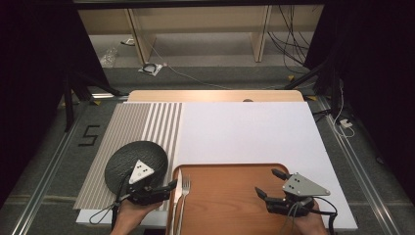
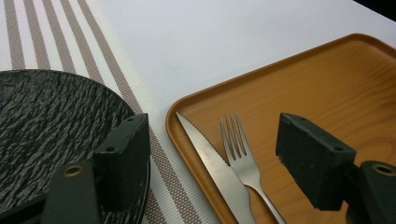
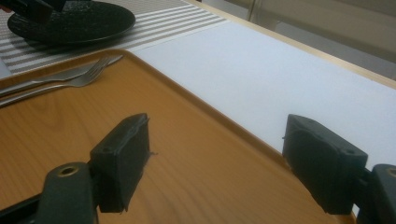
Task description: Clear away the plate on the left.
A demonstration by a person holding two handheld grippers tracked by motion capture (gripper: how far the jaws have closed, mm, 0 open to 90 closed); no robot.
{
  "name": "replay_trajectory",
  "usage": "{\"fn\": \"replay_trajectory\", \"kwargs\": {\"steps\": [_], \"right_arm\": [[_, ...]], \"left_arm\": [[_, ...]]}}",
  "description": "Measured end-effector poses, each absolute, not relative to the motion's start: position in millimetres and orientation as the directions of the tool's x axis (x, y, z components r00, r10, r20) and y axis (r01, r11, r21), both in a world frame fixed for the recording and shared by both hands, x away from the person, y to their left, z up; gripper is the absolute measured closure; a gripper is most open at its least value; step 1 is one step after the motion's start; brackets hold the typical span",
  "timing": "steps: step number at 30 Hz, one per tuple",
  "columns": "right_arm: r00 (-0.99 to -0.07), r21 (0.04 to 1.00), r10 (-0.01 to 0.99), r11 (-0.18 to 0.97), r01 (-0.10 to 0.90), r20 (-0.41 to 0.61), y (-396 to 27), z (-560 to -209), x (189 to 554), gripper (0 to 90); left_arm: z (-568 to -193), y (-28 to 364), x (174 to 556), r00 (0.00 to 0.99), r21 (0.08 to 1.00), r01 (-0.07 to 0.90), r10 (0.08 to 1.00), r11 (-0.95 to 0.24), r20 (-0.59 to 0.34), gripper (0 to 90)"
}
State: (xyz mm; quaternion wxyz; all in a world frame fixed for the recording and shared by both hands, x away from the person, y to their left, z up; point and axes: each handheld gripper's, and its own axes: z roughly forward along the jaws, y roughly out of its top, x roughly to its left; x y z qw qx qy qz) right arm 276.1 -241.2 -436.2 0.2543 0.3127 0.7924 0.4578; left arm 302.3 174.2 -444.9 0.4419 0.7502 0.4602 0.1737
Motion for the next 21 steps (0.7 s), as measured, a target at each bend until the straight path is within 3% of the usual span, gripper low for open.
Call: {"fn": "replay_trajectory", "kwargs": {"steps": [21], "right_arm": [[-0.669, 0.883, 0.732, 0.392, 0.259, -0.128, -242.4, -436.5, 273.7, 24.0]], "left_arm": [[-444.9, 178.0, 305.8, 0.466, 0.812, 0.567, 0.866, -0.137, -0.179, 25.6]]}}
